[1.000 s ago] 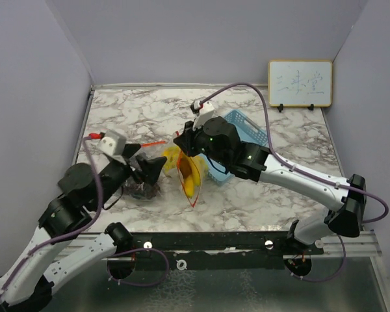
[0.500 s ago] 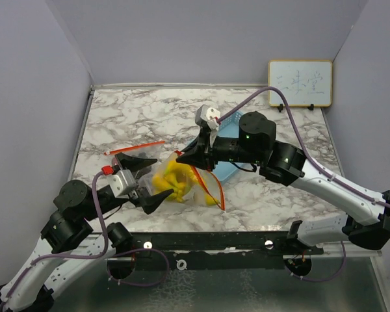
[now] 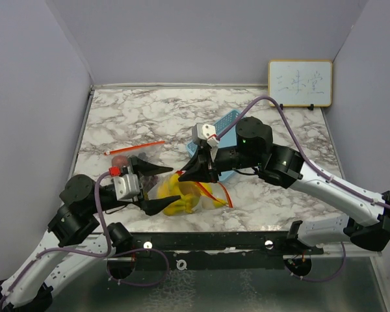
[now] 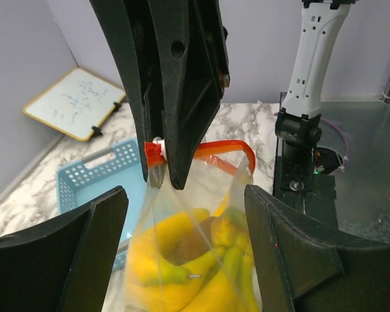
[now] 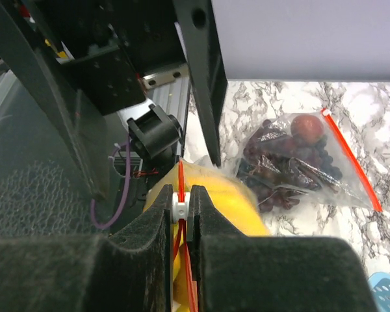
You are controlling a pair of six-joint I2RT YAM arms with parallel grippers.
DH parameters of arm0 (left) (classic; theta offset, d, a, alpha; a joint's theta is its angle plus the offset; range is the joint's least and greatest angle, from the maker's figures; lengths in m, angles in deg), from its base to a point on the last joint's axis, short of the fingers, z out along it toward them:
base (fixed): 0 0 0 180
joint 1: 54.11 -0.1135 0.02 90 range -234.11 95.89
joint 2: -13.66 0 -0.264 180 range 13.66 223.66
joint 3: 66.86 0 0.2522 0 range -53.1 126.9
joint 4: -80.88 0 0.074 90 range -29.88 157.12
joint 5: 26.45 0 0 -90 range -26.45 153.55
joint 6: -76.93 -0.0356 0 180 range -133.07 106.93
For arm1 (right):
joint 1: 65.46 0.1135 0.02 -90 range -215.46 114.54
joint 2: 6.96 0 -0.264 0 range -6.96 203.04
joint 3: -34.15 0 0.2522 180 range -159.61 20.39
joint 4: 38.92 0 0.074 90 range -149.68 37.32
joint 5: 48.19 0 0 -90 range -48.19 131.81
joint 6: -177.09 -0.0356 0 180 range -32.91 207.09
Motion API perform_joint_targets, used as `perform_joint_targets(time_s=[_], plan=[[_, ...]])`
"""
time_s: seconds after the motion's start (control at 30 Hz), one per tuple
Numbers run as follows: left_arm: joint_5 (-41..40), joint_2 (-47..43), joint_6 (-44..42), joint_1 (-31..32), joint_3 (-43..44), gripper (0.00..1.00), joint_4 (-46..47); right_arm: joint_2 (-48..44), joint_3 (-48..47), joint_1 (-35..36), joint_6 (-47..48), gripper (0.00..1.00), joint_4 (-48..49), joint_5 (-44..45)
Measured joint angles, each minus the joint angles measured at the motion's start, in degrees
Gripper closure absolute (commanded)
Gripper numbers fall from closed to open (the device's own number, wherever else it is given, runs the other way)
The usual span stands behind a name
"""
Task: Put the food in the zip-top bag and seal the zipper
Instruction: Adjust the zipper food storage bag at the center of the board.
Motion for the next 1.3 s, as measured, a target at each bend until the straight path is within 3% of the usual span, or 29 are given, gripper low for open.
perform_joint_targets(time_s=[0.27,0.4,0.53,0.87,0.9,0.97,1.1,1.2,1.3], plan=[[0.57,4.79,1.81,0.00,-1.60,0.28,-0.15,0.00,0.00,-0.02,1.64,0.98,0.02,-3.34],[0.48,5.86,2.47,0.00,-1.62,0.52,0.98,0.00,0.00,-0.04,2.56,0.98,-0.04,-4.52],[1.53,7.34,3.10,0.07,-1.66,1.00,2.38,0.00,0.00,-0.04,3.28,0.98,-0.04,-4.55],[1.99,8.96,3.48,0.11,-1.73,1.00,2.40,-1.22,1.49,-0.39,3.26,0.97,0.20,-2.82],[1.57,9.11,3.61,0.11,-1.68,1.00,2.38,-1.40,1.70,-0.39,3.26,0.93,0.20,-2.80],[0.11,9.44,4.22,0.15,-1.22,1.00,1.97,-1.68,2.05,-0.39,3.28,0.75,0.42,-2.75],[-3.78,9.27,5.46,0.22,-0.63,1.00,1.42,-2.25,2.71,-0.39,3.50,0.56,2.29,-2.49],[-6.34,8.20,5.79,0.22,-0.66,1.00,0.72,-3.30,3.10,-0.37,3.80,0.47,3.19,-2.51],[-7.30,7.10,5.86,0.22,-0.66,1.00,0.42,-4.20,3.23,-0.35,4.24,0.46,3.85,-2.51]])
